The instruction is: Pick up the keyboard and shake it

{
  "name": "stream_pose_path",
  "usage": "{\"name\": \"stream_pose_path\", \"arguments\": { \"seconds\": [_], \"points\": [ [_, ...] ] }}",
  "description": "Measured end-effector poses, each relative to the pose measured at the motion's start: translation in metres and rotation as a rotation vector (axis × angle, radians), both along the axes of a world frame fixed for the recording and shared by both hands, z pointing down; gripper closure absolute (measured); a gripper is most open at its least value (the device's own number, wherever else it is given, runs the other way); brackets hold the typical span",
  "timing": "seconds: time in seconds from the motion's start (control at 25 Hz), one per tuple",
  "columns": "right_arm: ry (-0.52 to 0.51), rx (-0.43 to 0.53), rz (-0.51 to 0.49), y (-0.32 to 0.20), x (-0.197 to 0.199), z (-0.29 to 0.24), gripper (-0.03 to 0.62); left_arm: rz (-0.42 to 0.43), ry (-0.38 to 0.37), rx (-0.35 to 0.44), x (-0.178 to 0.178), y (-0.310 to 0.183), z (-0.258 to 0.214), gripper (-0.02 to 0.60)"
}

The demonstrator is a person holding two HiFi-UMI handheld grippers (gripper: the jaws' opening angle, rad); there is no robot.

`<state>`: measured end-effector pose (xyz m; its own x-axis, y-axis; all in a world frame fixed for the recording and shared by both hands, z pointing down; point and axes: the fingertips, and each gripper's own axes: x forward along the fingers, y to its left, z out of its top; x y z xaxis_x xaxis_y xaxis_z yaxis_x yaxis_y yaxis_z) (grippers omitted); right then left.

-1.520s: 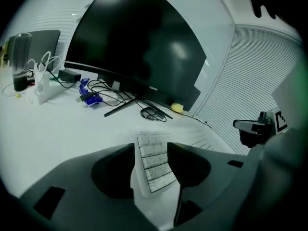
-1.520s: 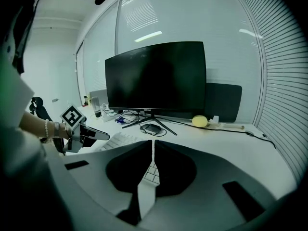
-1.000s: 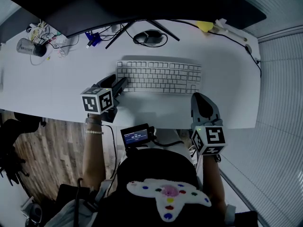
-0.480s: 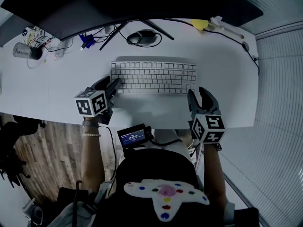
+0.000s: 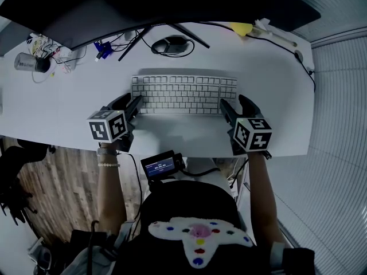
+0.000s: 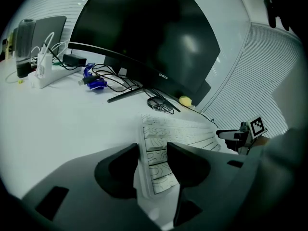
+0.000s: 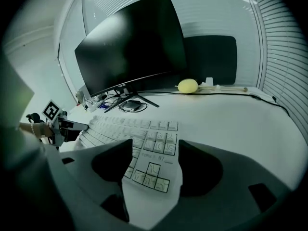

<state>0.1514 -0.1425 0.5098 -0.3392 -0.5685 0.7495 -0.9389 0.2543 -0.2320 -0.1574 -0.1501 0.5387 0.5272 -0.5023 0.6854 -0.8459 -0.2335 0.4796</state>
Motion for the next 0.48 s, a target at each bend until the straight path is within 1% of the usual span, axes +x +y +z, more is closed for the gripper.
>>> {"name": "stream_pose_path", "arguments": {
  "seconds": [0.28,0.4,0.48],
  "points": [
    [-0.032,-0.063,-0.003,-0.008,0.000,0.019,0.278,0.003,-0.026,0.000,-0.001,0.000,-0.002,0.379],
    [-0.028,-0.093,-0.005,-0.008,0.002,0.028,0.278,0.004,-0.034,0.000,0.000,0.000,-0.002,0.380],
    [-0.048,-0.110,-0.003,-0.008,0.002,0.032,0.278,0.002,-0.039,0.000,0.000,0.001,-0.001,0.380]
  ]
}}
